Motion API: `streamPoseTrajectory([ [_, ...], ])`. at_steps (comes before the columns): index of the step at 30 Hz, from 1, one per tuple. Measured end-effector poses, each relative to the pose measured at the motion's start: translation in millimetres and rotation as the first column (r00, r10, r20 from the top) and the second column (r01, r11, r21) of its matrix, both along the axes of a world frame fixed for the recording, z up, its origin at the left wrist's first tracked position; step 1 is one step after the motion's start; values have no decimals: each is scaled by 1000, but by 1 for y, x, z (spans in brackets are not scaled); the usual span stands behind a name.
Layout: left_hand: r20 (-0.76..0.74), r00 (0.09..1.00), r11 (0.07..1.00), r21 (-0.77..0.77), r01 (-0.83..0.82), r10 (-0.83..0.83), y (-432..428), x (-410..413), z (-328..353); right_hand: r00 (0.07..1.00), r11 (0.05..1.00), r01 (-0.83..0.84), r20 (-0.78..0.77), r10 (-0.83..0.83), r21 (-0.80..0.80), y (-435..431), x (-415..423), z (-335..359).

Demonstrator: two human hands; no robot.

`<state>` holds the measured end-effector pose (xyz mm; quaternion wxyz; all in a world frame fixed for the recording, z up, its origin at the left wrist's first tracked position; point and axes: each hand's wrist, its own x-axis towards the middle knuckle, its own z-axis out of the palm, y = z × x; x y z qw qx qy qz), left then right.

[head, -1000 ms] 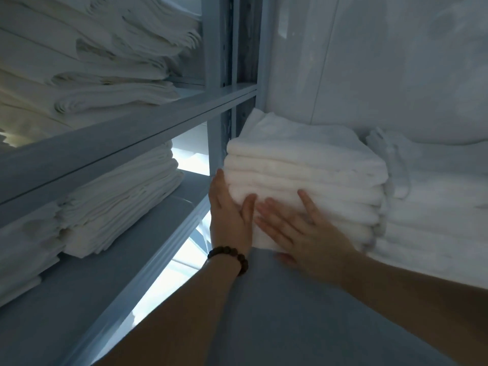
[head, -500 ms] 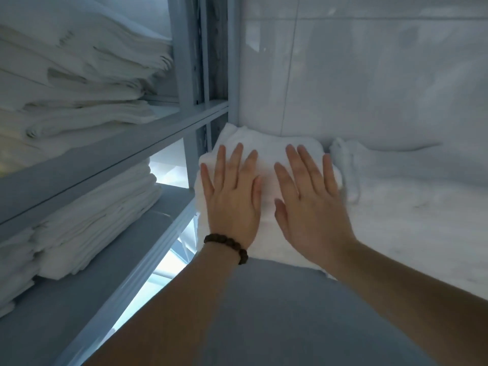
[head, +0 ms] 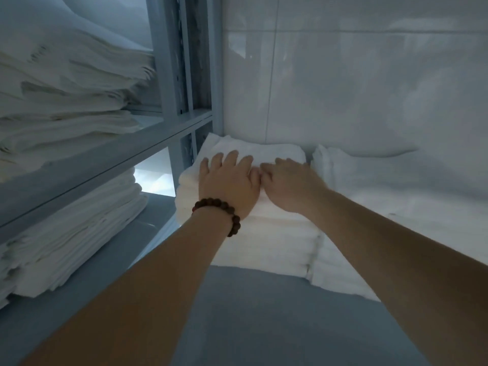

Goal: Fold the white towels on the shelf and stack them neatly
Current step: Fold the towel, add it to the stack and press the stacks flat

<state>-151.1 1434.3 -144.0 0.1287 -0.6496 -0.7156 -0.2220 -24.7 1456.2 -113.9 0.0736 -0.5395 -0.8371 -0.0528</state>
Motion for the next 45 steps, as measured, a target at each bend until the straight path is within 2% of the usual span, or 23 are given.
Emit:
streamPoseTrajectory([
  [3,-49,998,989,-139,-55,49,7,-10,-15,989,995,32,148,-18,-94,7,-6,-14],
  [9,-33,991,974,-180,-136,132,4,-26,-22,979,973,200,66,-193,-112,7,2,-21],
  [11,-27,987,967,-200,-160,158,3,-23,-19,982,977,184,68,-177,-108,2,0,-21],
  [13,22,987,975,-164,-152,158,-4,-10,-11,996,996,72,50,-70,-45,-9,6,-9],
  [15,129,990,997,-58,-53,60,-15,9,-4,998,997,-49,-25,51,66,-23,33,10],
  [17,199,971,991,39,128,-134,-28,36,4,985,990,-50,-155,70,134,-35,81,31],
  [19,168,935,949,82,304,-313,-33,69,12,976,993,95,-204,-79,72,-37,140,50],
  [20,125,915,923,75,377,-384,-31,88,17,965,981,195,-179,-192,-2,-34,167,55],
  [22,44,871,872,18,489,-489,-22,131,23,934,927,343,-50,-354,-150,-29,201,52],
  [23,5,856,855,-30,517,-517,-18,153,23,931,912,360,18,-364,-199,-26,207,41],
  [26,-78,862,855,-194,480,-501,-5,197,12,947,920,315,139,-289,-232,-20,205,7],
  [31,-47,876,860,-226,458,-480,3,188,3,917,890,398,111,-382,-224,-21,243,3],
  [33,-66,874,861,-219,458,-482,0,182,-4,913,878,403,48,-405,-258,-25,251,-8],
  [35,-79,881,872,-204,445,-467,-4,182,-10,891,862,398,-91,-444,-313,-27,251,-14],
  [37,-97,892,890,-175,421,-441,-7,185,-10,786,863,342,-391,-480,-371,-27,254,-10],
  [38,-100,904,904,-151,399,-416,-9,187,-8,685,882,246,-571,-452,-403,-27,259,-5],
  [39,-98,921,923,-121,366,-378,-11,190,-6,482,882,135,-748,-456,-451,-30,264,2],
  [40,-100,937,942,-77,327,-334,-15,194,-6,291,890,50,-846,-448,-454,-32,272,6],
  [41,-107,949,955,-17,296,-296,-20,200,-9,143,899,40,-888,-437,-436,-32,284,5],
  [42,-113,953,955,60,290,-282,-25,207,-14,43,903,23,-902,-429,-429,-29,296,1],
  [45,-152,936,909,231,347,-318,-33,237,-35,-34,885,-88,-886,-462,-458,-14,330,-29],
])
